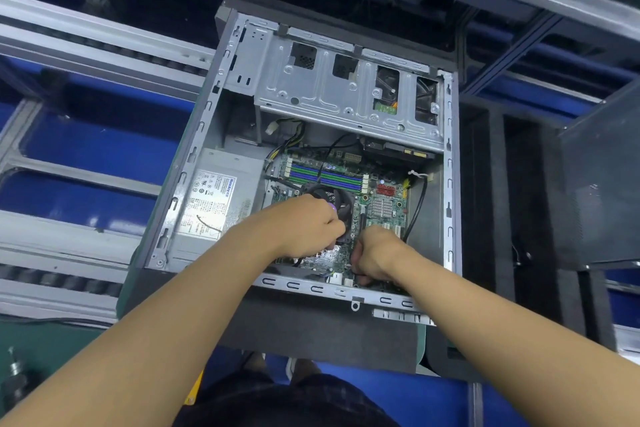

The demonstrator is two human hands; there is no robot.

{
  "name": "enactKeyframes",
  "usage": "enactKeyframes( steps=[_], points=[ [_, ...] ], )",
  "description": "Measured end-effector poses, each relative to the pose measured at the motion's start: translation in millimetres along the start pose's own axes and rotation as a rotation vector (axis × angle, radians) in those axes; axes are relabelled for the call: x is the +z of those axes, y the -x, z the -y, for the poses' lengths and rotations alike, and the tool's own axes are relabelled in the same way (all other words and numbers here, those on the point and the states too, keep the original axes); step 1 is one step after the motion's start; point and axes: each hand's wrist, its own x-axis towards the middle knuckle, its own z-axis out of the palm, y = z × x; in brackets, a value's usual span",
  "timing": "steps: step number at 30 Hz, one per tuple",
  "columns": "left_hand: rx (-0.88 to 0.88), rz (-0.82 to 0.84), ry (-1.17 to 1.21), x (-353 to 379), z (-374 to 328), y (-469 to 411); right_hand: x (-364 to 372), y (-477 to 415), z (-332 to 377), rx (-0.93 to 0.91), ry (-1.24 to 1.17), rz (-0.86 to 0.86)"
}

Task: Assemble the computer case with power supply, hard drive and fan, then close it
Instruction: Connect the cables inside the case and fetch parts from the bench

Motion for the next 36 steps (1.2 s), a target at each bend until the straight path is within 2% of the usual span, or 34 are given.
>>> enactKeyframes(
  steps=[7, 12, 14, 25, 32, 36],
  points=[
    [0.002, -0.031, -0.038, 1, -2, 3, -2, -2, 7, -0.028, 0.203, 0.006],
    [-0.058, 0.212, -0.105, 2, -15, 13, -1, 2, 4, -0.093, 0.113, -0.075],
    [-0.105, 0.250, -0.161, 4, -22, 14, 0, 4, 4, -0.124, 0.111, -0.091],
    [-0.214, 0.171, -0.156, 10, -36, 18, 1, -1, 7, -0.226, 0.080, -0.114],
    [-0.264, 0.236, -0.006, -12, -35, 33, 6, -6, 9, -0.235, 0.096, -0.103],
    [-0.284, 0.194, 0.077, -13, -41, 34, 3, -4, 12, -0.232, 0.124, -0.074]
  ],
)
